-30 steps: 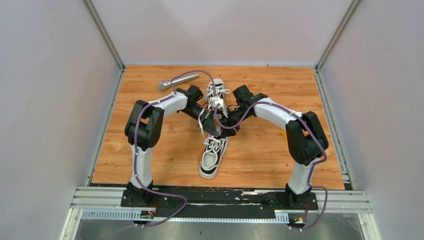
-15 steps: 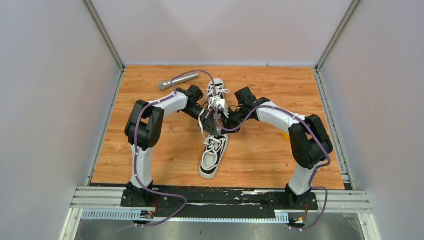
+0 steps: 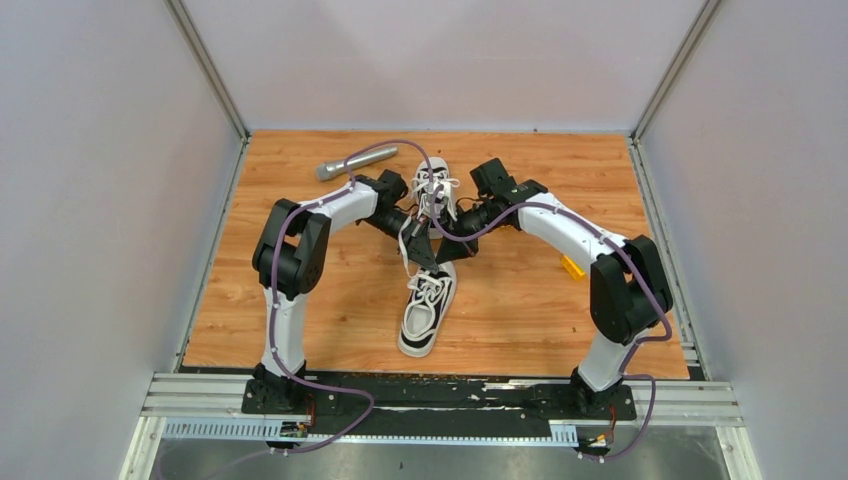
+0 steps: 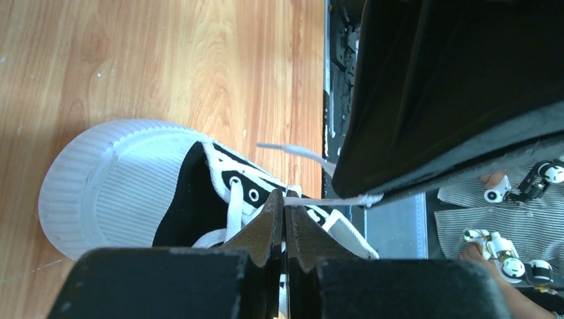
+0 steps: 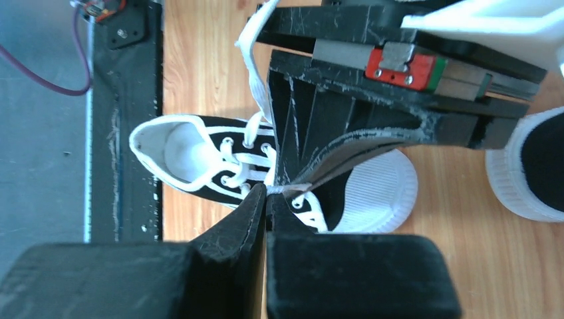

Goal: Tie the shoes
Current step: Cross the shoelace with the shoelace.

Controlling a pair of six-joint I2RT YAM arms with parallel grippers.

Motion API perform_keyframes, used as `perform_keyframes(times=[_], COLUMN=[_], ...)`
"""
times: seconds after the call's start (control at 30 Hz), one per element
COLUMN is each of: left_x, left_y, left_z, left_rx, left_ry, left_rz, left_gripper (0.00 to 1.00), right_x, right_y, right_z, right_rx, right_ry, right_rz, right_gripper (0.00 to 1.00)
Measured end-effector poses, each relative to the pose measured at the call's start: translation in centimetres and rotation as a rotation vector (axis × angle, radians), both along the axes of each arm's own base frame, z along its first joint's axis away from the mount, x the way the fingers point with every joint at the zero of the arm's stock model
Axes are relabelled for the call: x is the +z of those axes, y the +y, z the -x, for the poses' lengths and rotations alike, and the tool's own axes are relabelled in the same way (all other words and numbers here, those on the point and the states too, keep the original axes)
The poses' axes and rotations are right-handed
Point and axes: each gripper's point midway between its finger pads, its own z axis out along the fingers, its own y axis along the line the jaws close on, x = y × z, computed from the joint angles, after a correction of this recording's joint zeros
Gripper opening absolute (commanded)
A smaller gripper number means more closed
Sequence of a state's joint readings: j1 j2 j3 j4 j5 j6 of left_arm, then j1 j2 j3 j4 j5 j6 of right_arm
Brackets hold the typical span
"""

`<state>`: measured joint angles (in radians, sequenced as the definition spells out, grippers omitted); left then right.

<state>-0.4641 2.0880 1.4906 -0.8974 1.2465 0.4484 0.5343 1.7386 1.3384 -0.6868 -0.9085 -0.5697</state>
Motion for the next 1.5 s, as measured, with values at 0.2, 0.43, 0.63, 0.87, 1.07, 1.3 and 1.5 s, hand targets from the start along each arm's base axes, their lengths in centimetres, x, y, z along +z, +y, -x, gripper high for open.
perform_keyframes(times=[0.2,0.43,0.63,0.87,1.07,1.3,1.5], left_x=[0.4,0.6,0.6,-0.6,-3.1,-1.7,-0.8], left_y=[-0.2,0.0,0.4,1.2,1.9,2.7,3.3], left_z=[0.0,0.8,1.6,0.6,-1.1,-3.0,-3.9], left_rx=[-0.004,-0.026,-0.040,-0.035,-0.004,0.099,0.127], left_ry=[0.008,0.077,0.116,0.046,-0.096,-0.262,-0.268], left_rz=[0.017,0.030,0.032,-0.001,-0.078,-0.122,-0.098], left_gripper=[0.04,0.04,0.06,0.38,0.55,0.61,0.76], right_x=[0.6,1.0,1.1,1.0,1.1,1.4,2.3], right_y=[0.5,0.9,1.5,2.2,2.3,2.1,2.4], right_z=[0.7,1.3,1.8,2.3,2.3,1.6,1.2], right_rx=[0.008,0.027,0.042,0.070,0.079,0.071,0.074], right_ry=[0.097,0.131,0.193,0.236,0.225,0.196,0.181], right_rz=[-0.028,-0.073,-0.106,-0.136,-0.143,-0.141,-0.155], right_gripper=[0.00,0.00,0.00,0.00,0.00,0.00,0.00])
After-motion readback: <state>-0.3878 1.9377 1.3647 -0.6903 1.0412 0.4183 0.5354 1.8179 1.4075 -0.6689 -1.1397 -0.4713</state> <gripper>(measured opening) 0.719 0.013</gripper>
